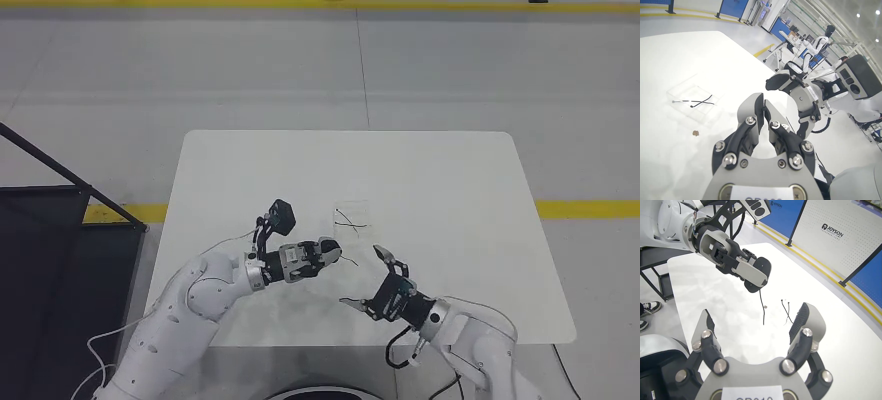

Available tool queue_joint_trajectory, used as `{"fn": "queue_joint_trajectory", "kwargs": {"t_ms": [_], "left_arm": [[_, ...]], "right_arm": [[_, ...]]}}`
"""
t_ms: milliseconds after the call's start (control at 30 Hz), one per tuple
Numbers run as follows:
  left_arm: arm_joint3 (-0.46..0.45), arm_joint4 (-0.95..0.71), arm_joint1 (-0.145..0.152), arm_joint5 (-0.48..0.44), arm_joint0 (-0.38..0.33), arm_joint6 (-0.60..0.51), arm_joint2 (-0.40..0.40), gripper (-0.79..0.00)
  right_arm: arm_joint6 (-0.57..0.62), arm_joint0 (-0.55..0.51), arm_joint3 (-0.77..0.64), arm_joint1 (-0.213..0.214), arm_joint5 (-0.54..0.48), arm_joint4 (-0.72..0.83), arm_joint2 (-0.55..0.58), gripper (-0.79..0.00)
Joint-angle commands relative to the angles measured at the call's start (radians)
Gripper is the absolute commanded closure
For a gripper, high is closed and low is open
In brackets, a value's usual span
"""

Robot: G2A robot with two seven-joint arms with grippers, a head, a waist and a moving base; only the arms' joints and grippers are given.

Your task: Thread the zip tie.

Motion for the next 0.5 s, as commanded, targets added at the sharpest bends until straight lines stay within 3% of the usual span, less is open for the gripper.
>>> {"fn": "queue_joint_trajectory", "kwargs": {"t_ms": [0,100,200,300,467], "left_arm": [[0.000,-0.001,0.000,0.000,0.000,0.000,0.000,0.000],[-0.008,-0.005,0.000,0.006,0.007,0.008,0.003,0.000],[-0.012,-0.011,0.004,-0.031,0.007,-0.006,-0.002,0.000],[-0.024,0.028,0.009,-0.056,0.009,-0.010,-0.013,0.000],[-0.059,0.113,0.013,-0.056,0.027,0.010,-0.015,0.000]], "right_arm": [[0.000,0.000,0.000,0.000,-0.001,0.000,0.000,-0.785],[-0.005,-0.001,0.003,0.000,0.006,0.010,-0.002,-0.785],[0.002,0.011,0.045,0.003,-0.064,0.086,0.009,-0.785],[0.127,0.052,0.106,0.010,-0.171,0.213,0.031,-0.785],[0.146,0.057,0.110,0.011,-0.168,0.224,0.035,-0.785]]}}
